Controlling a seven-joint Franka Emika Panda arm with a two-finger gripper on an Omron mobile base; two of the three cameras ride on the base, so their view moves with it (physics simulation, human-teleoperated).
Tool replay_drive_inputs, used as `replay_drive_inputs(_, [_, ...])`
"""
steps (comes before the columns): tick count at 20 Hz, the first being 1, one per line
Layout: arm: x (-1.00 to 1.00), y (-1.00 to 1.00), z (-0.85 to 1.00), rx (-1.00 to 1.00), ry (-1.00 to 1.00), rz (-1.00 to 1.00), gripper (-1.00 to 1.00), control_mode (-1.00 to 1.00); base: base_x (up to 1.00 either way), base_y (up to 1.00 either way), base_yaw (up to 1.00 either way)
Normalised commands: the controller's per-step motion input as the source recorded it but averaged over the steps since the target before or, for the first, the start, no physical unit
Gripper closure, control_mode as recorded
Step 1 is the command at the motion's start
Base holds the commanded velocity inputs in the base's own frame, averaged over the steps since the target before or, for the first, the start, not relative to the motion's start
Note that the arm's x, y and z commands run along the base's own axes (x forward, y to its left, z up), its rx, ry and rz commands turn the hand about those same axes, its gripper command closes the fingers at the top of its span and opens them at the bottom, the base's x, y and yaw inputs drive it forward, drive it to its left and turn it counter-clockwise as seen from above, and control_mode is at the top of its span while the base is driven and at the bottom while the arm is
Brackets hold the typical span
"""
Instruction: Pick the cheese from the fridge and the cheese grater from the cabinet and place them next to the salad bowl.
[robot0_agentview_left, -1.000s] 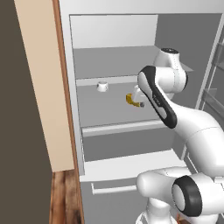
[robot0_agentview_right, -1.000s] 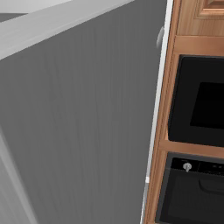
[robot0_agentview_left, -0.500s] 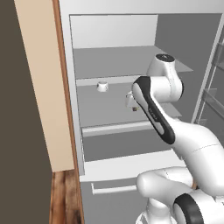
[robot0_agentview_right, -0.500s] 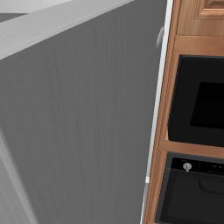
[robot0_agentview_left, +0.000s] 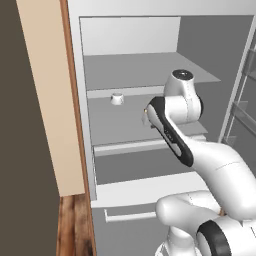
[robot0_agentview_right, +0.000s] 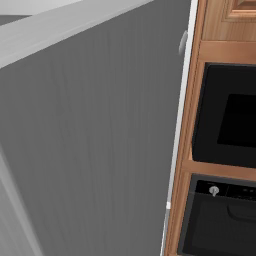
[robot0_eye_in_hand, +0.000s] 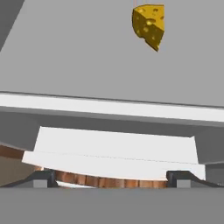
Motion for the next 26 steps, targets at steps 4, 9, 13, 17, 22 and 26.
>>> replay_drive_inputs(4, [0.64,-0.44,-0.11,0.00,0.00,0.00,-1.00,-1.00,0.00,0.00,0.00])
replay_drive_inputs(9, [0.56,-0.44,-0.21,0.00,0.00,0.02,-1.00,-1.00,0.00,0.00,0.00])
replay_drive_inputs(13, [0.48,-0.32,-0.38,0.00,0.00,0.04,-1.00,-1.00,0.00,0.00,0.00])
replay_drive_inputs(17, [0.44,-0.30,-0.20,0.00,0.00,0.03,-1.00,-1.00,0.00,0.00,0.00])
replay_drive_inputs(22, [0.40,-0.22,0.00,0.05,-0.02,0.04,-1.00,-1.00,0.00,0.00,0.00])
replay_drive_inputs(26, [0.15,-0.07,0.00,0.10,-0.03,0.08,-1.00,-1.00,0.00,0.00,0.00])
